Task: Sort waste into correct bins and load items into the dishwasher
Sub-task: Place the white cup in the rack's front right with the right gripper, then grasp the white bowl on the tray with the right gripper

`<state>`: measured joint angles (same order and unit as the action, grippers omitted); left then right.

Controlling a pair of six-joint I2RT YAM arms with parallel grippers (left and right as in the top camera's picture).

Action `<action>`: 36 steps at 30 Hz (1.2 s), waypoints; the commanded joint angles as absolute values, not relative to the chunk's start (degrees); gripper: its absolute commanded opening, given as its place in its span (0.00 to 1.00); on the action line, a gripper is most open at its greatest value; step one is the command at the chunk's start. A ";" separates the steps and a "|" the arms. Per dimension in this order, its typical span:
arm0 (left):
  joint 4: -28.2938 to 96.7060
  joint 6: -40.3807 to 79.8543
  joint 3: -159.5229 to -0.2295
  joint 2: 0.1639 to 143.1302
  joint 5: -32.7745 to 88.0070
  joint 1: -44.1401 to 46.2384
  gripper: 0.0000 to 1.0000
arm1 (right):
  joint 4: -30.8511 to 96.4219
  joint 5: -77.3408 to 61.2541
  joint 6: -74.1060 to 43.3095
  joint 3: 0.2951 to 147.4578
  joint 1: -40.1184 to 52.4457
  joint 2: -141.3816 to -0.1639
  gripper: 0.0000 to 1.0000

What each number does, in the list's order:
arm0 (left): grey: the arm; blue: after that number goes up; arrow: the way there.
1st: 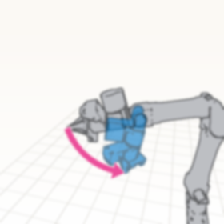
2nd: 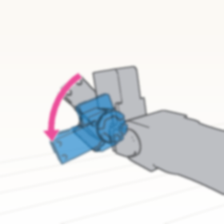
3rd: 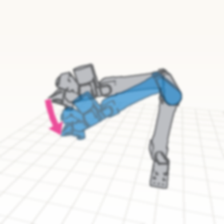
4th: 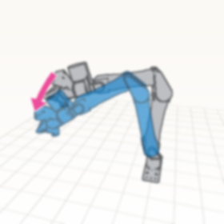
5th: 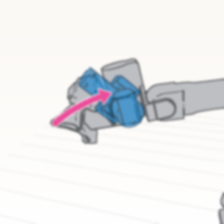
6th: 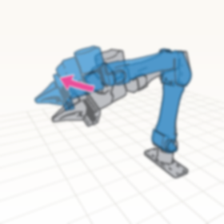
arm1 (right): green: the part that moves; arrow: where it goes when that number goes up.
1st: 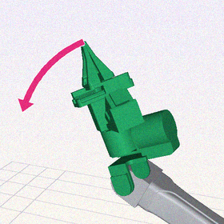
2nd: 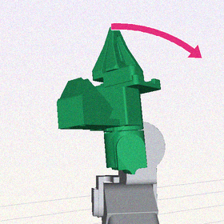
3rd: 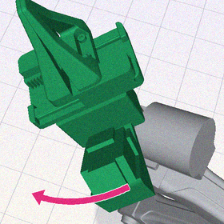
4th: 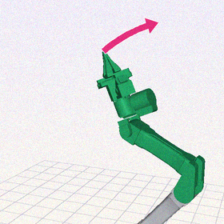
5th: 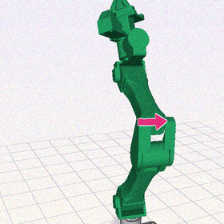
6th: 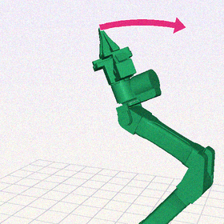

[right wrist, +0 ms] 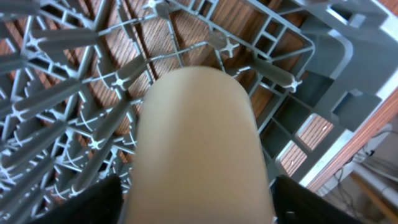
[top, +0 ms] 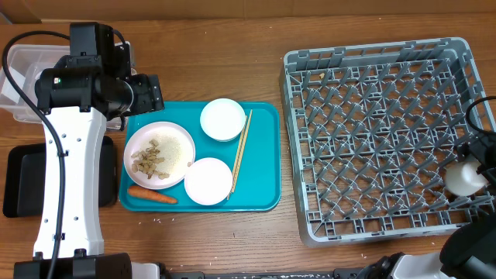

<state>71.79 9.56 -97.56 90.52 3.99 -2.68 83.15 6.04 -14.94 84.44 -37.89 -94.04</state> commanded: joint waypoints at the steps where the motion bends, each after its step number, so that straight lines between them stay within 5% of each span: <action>1: 71.81 10.31 -98.00 90.85 3.40 -2.61 0.82 | 82.87 6.15 -15.25 85.52 -38.04 -94.17 0.87; 5: 71.83 10.31 -98.00 90.85 3.40 -2.61 0.85 | 82.83 6.09 -15.25 85.52 -38.04 -94.17 0.89; 8: 71.90 10.33 -98.00 90.85 3.42 -2.61 0.96 | 82.32 3.18 -15.20 85.52 -38.04 -94.17 0.96; 18: 73.91 10.33 -98.00 90.85 3.42 -2.61 1.00 | 77.89 -35.77 0.36 90.89 -34.63 -92.68 0.95; 25: 74.22 10.41 -98.00 90.85 3.38 -2.61 1.00 | 73.73 -35.16 0.34 102.37 -11.68 -91.94 0.95; 29: 76.20 10.98 -97.97 90.85 1.10 -2.66 1.00 | 65.67 -21.34 -5.89 102.37 8.08 -94.63 0.95; 36: 79.75 18.46 -97.97 90.85 -8.29 -4.21 1.00 | 56.93 -10.39 -7.27 102.37 25.39 -105.89 0.95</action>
<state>79.29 13.85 -97.56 90.54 -3.16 -2.76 59.57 -19.00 -5.06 101.49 21.58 -100.42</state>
